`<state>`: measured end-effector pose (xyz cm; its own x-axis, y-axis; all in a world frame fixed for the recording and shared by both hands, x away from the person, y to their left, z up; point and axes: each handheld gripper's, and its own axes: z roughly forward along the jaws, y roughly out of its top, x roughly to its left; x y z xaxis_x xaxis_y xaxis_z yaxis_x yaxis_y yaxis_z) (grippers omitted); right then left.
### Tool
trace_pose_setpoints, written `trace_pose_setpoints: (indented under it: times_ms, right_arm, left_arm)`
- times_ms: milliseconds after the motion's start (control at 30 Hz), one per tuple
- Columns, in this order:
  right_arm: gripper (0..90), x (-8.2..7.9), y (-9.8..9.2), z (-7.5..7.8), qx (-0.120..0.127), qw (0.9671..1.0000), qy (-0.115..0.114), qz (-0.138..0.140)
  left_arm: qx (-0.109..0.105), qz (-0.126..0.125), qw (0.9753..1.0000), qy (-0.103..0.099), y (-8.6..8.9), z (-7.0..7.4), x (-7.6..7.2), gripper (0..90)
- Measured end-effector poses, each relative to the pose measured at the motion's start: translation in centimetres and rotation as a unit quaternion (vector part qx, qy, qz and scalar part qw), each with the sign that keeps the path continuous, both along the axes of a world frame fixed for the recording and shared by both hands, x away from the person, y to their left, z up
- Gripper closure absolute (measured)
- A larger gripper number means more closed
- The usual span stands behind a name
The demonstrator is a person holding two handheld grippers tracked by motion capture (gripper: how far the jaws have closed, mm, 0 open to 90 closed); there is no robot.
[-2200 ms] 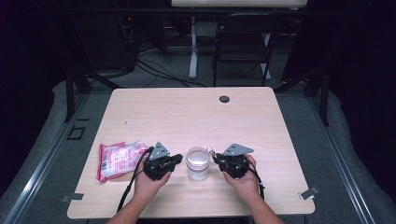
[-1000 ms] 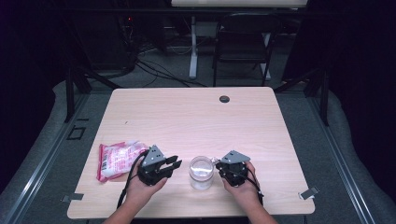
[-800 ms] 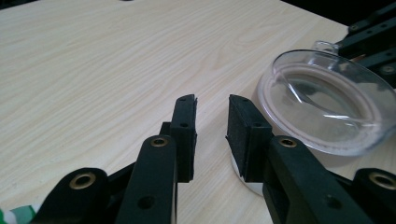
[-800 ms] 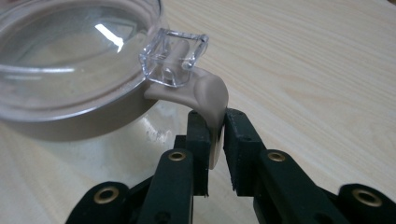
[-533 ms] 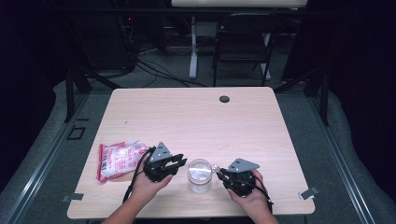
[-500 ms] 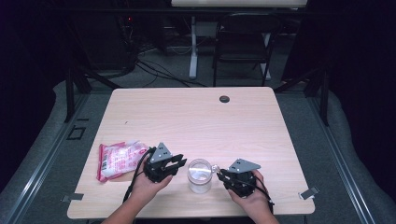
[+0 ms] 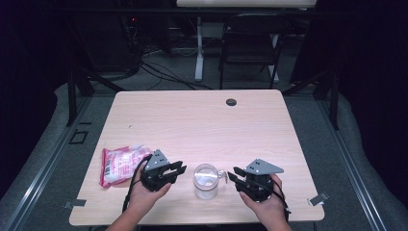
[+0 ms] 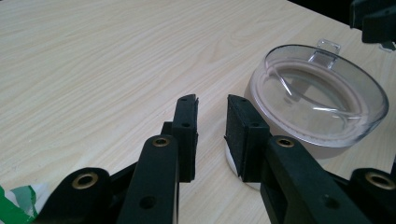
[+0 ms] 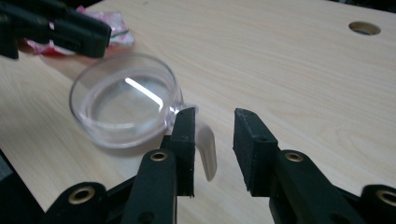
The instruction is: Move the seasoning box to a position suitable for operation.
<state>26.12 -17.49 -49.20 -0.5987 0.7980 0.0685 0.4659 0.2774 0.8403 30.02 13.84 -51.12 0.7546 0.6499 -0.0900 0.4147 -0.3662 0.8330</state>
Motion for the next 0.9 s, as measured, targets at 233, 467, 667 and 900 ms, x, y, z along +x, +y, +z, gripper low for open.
trace_pose_setpoints:
  times_ms: [233, 467, 667, 900]
  right_arm:
    - [72.3, 1.5, 1.3, 1.0, 0.012, 0.9998, 0.013, 0.011]
    - [74.4, 1.3, 2.3, 0.7, 0.006, 0.9997, 0.008, 0.021]
    - [76.3, 1.6, 2.2, 0.7, 0.011, 0.9997, 0.011, 0.016]
    - [75.3, 1.9, 2.7, 0.1, 0.004, 0.9995, 0.021, 0.022]
  left_arm:
    - [0.013, 0.005, 0.9999, -0.003, 0.0, -0.4, -0.1, 75.6]
    - [0.008, 0.003, 1.0000, -0.002, 0.1, -0.4, -0.5, 78.4]
    - [0.010, -0.002, 0.9999, -0.009, -0.1, -0.2, -1.1, 82.8]
    - [0.018, -0.010, 0.9997, -0.009, -0.3, -0.2, -1.5, 85.9]
